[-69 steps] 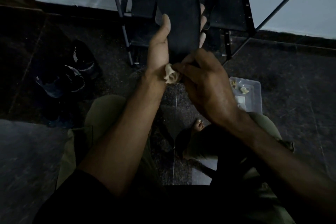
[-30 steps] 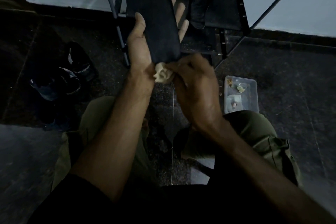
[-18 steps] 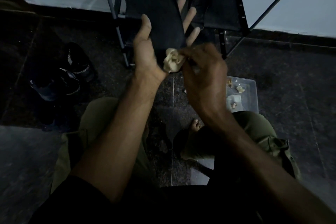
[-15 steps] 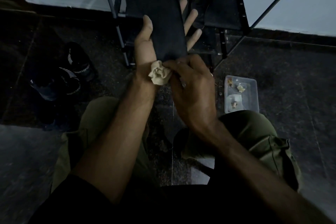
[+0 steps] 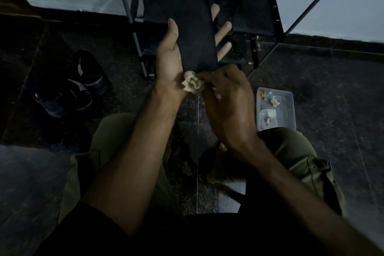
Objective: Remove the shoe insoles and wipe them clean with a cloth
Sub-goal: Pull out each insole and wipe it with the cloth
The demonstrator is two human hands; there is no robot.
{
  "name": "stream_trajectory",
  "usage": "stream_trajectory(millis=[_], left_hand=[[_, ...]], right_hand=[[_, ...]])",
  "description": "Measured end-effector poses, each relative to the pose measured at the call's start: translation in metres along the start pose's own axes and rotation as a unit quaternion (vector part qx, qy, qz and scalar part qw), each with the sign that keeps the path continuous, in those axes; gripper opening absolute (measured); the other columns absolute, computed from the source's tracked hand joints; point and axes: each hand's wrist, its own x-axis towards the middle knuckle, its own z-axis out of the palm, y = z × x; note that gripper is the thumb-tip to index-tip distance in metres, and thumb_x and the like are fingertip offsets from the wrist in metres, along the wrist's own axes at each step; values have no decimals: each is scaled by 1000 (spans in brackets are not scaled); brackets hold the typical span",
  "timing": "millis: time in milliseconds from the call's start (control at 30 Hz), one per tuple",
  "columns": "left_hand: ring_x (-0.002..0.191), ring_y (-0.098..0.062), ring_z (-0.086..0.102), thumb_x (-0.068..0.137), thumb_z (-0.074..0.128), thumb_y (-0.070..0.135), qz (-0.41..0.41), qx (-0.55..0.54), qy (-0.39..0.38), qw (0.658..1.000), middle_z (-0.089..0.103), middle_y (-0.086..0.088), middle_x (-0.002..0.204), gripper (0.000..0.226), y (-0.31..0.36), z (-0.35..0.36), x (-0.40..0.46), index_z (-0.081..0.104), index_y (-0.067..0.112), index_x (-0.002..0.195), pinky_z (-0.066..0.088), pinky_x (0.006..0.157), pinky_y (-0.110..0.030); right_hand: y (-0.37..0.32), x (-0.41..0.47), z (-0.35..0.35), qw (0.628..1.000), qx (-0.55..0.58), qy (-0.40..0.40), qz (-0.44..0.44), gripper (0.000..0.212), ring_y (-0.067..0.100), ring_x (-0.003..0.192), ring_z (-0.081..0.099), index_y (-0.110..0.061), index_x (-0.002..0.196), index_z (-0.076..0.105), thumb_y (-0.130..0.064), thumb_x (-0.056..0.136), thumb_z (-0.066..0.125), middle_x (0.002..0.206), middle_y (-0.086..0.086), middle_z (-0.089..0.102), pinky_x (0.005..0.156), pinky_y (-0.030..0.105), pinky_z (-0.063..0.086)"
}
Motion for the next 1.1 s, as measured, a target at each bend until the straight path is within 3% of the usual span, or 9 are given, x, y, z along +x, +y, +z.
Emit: stream_trajectory(millis=[133, 267, 467, 600, 767, 833, 900, 1033, 1100], left_hand=[[146, -29, 24, 103, 10, 51, 4, 47, 32, 998, 21, -9, 160, 66, -3, 4, 2, 19, 10, 153, 18, 118, -42], [147, -27, 22, 104, 13, 46, 5, 51, 36, 998, 20, -10, 160, 61, -2, 1, 2, 31, 6, 146, 12, 119, -38], [145, -31, 24, 103, 23, 31, 1, 23, 24, 999, 25, -11, 157, 55, 6, -3, -1, 22, 2, 150, 19, 118, -44], [137, -29, 32, 103, 23, 26, -1, 15, 36, 999, 30, -10, 149, 52, 7, -3, -2, 23, 0, 149, 27, 113, -40], [133, -27, 37, 104, 23, 31, -23, 11, 20, 999, 43, -13, 141, 50, -6, -1, 0, 36, -1, 140, 26, 114, -44], [134, -31, 38, 104, 25, 34, -29, 8, 26, 999, 47, -21, 141, 53, -9, 0, 1, 41, -4, 137, 22, 117, -44], [140, -34, 31, 105, 25, 35, -28, 15, 38, 999, 33, -25, 151, 56, -12, 2, 2, 33, -5, 143, 20, 120, -44], [111, -29, 61, 104, 32, 26, 16, 65, 81, 994, 65, -18, 117, 42, -15, 2, 7, 53, -4, 125, 43, 107, -40], [111, -29, 61, 105, 31, 27, 12, 70, 78, 994, 65, -19, 116, 43, -14, 2, 6, 54, -4, 124, 42, 108, -41]], right_hand=[[19, 16, -12, 990, 87, 23, 108, 16, 6, 82, 57, -9, 102, 72, -9, 87, 67, 101, 4, 62, 71, 8, 45], [17, 14, -16, 951, 236, -17, 198, 11, 11, 77, 69, -15, 99, 72, -11, 90, 66, 93, -4, 72, 65, 32, 59], [5, -11, -18, 924, 295, -73, 230, 11, 5, 81, 70, -17, 96, 72, -13, 87, 69, 91, -8, 74, 71, 22, 55], [7, -18, -24, 943, 243, -135, 185, 10, 4, 79, 68, -16, 96, 74, -15, 87, 72, 94, -6, 72, 68, 18, 52], [13, 12, -27, 995, 65, -58, 41, 15, 7, 81, 57, -12, 101, 73, -8, 87, 67, 94, 0, 63, 69, 12, 42], [16, 28, -24, 999, 9, -31, -9, 17, 18, 84, 58, -9, 101, 73, -7, 88, 63, 95, 8, 64, 69, 23, 46], [21, 46, -21, 997, -58, 10, -47, 18, 29, 83, 58, -9, 100, 74, -8, 88, 60, 91, 11, 64, 66, 35, 46], [35, 75, -23, 986, -144, 62, -50, 21, 32, 83, 58, -13, 97, 75, -8, 89, 56, 92, 10, 66, 65, 35, 44], [33, 68, -23, 990, -127, 51, -45, 22, 34, 84, 57, -12, 98, 75, -6, 88, 57, 92, 12, 65, 66, 33, 42]])
